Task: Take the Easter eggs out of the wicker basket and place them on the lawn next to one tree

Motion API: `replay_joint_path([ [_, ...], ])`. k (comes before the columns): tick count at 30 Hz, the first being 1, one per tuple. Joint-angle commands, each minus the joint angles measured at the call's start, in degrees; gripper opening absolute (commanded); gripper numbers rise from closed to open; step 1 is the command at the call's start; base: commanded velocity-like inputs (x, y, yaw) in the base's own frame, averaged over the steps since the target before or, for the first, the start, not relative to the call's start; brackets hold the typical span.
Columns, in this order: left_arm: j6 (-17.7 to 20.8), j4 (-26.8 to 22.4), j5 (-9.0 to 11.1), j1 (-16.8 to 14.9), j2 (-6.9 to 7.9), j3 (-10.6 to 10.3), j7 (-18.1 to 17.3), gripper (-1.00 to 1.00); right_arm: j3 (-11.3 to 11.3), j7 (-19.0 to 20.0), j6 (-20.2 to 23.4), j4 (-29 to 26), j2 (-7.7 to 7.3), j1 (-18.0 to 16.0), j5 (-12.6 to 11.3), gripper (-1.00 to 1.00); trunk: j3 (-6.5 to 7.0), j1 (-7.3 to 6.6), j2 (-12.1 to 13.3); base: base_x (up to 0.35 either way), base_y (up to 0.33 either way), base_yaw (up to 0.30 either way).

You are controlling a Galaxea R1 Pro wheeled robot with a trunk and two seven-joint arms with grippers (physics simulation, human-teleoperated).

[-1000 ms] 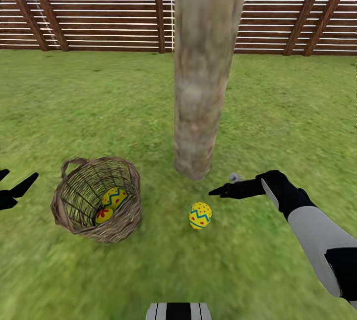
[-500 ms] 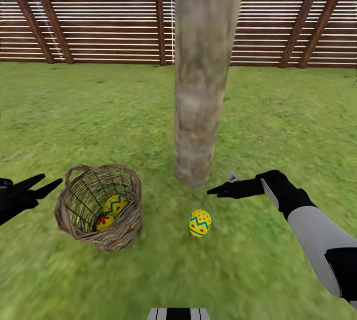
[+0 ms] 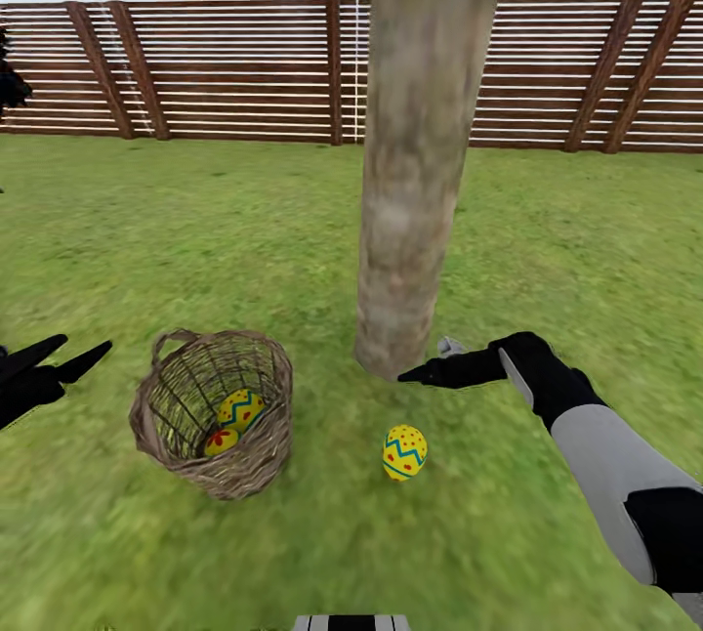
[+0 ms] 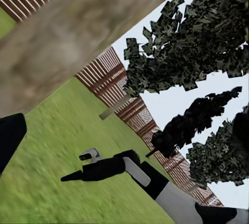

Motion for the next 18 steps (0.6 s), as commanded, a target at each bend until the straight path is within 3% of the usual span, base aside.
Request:
replay_joint_path([
  [1,0.2,0.0,0.0,0.0,0.00,0.9,-1.0,1.00,0.3,-0.3,0.3,-0.7,0.21,0.0,-0.2,1.00,-0.08,-0.01,0.0,0.000,0.000,0.264],
  [7,0.3,0.2,0.1,0.1,-0.07,2.5,-6.4,1.00,0.3,-0.6,0.4,-1.9,1.03,0.0,0.0,1.00,-0.28,-0.01,0.0,0.000,0.000,0.268],
  [12,0.3,0.3,0.1,0.1,-0.08,2.6,-7.1,1.00,0.3,-0.6,0.5,-3.3,0.99,0.0,-0.3,1.00,-0.41,-0.01,0.0,0.000,0.000,0.274],
  [16,0.2,0.4,0.0,0.2,-0.13,2.6,-7.1,1.00,0.1,-0.6,0.5,-5.3,3.92,0.0,-0.3,1.00,-0.43,-0.01,0.0,0.000,0.000,0.149],
  [18,0.2,0.5,-0.2,0.2,-0.15,2.6,-7.1,1.00,0.1,-1.0,0.8,-6.6,4.49,0.0,-0.3,1.00,-0.43,-0.01,0.0,0.000,0.000,0.029],
])
